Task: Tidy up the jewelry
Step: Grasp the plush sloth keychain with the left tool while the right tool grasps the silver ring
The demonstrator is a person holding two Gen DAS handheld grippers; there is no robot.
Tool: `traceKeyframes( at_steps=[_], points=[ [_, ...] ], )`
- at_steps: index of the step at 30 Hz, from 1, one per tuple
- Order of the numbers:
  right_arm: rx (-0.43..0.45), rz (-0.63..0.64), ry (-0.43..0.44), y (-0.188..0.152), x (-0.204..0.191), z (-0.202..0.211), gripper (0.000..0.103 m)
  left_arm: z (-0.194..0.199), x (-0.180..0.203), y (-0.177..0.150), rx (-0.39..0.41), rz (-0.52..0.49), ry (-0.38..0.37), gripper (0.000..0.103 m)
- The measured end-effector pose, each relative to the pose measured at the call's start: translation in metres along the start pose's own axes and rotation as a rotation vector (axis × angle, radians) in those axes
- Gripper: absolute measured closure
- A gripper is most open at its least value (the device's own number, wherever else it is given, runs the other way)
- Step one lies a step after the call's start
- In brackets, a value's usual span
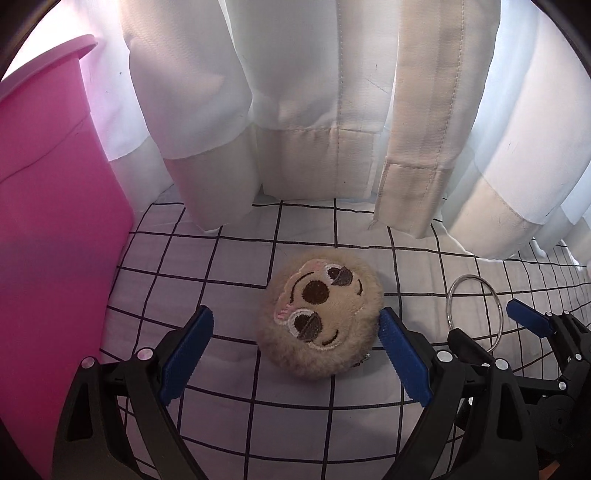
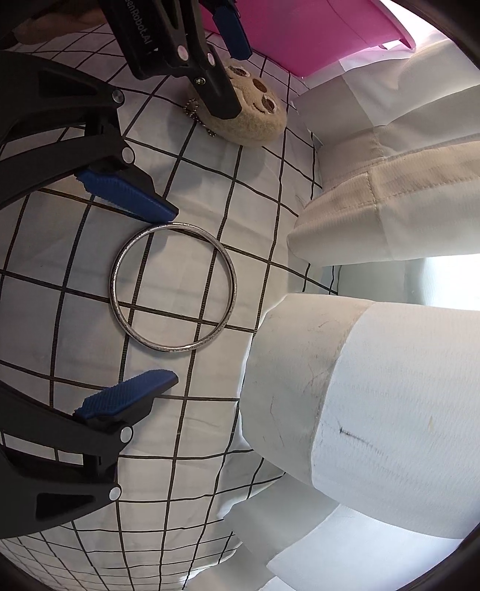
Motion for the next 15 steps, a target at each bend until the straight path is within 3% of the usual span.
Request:
traceKeyframes(
  at_steps=[10, 15],
  points=[
    [0.012, -0.024, -0.012, 0.010, 0.001, -0.007, 0.021, -0.032, 0.000, 0.004, -0.075, 0.011, -0.013, 0.011],
    [0.018, -0.024, -0.013, 0.015, 0.000, -0.011, 0.021, -0.038, -0.001, 0.005, -0.073, 0.024, 0.001, 0.008]
  ],
)
Point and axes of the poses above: each gripper's, at about its wrist camera, not at the fingertips, and z roughly against the way its jaws point, x to its right, y to its top, the point moved 2 cm from there along -z, roughly the way its jaws point, and after that the axes turned 8 degrees about -z, right-handed, at the moved point
